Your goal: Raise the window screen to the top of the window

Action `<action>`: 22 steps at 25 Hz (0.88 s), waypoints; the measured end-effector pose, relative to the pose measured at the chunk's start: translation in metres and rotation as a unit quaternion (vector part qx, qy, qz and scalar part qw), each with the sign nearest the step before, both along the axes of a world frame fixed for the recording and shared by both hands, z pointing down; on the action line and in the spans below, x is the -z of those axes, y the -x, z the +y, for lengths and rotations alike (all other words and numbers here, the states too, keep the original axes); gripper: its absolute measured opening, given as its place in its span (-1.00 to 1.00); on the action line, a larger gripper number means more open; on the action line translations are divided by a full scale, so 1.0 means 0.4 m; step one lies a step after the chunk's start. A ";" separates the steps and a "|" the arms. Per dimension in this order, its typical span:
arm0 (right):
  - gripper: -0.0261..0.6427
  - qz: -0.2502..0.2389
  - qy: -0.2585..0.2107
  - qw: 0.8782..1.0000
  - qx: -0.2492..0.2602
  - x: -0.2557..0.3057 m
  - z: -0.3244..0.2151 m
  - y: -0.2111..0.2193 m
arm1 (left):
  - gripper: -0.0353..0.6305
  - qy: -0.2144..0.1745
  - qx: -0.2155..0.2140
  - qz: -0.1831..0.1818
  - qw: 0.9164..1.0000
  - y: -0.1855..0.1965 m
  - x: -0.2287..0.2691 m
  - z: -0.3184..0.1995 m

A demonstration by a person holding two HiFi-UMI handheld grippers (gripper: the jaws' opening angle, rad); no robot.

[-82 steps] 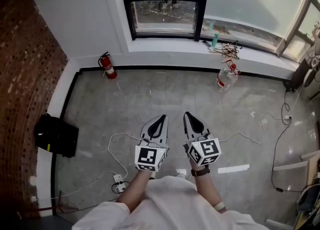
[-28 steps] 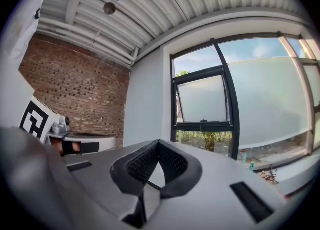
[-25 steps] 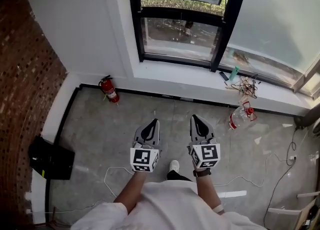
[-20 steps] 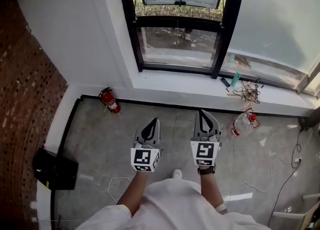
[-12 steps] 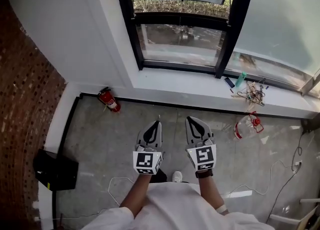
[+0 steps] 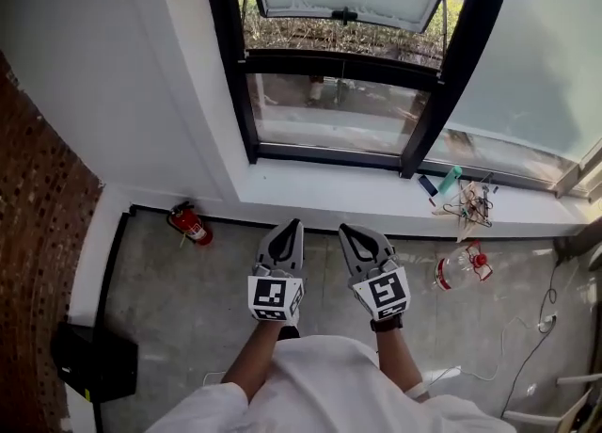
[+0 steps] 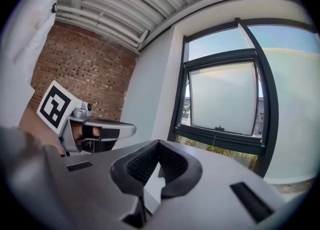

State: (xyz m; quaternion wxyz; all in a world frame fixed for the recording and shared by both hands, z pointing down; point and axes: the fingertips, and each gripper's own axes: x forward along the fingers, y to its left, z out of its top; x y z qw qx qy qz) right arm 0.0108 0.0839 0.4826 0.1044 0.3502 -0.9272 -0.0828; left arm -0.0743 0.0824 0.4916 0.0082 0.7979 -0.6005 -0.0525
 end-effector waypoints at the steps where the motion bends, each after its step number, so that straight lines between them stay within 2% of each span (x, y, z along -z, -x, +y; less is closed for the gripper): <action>1: -0.92 0.004 -0.002 1.000 -0.002 0.002 -0.031 0.027 | -0.89 -0.007 -0.001 0.001 1.000 0.027 0.017 -0.037; 5: -0.92 0.006 -0.004 1.000 -0.024 -0.018 -0.140 0.110 | -0.89 -0.020 -0.014 0.005 1.000 0.105 0.043 -0.148; 9: -0.92 -0.039 0.019 0.998 -0.047 -0.040 -0.252 0.136 | -0.89 -0.002 -0.023 0.019 1.000 0.145 -0.001 -0.260; 15: -0.92 -0.096 0.034 0.990 -0.101 -0.062 -0.455 0.041 | -0.89 0.009 -0.032 0.015 0.999 0.118 -0.033 -0.474; 19: -0.92 -0.126 0.030 0.983 -0.131 -0.068 -0.684 -0.046 | -0.89 0.000 -0.037 -0.012 0.999 0.061 -0.021 -0.657; 22: -0.92 -0.138 0.014 0.981 -0.134 -0.016 -0.866 -0.099 | -0.89 -0.011 -0.038 -0.035 0.999 0.021 0.020 -0.803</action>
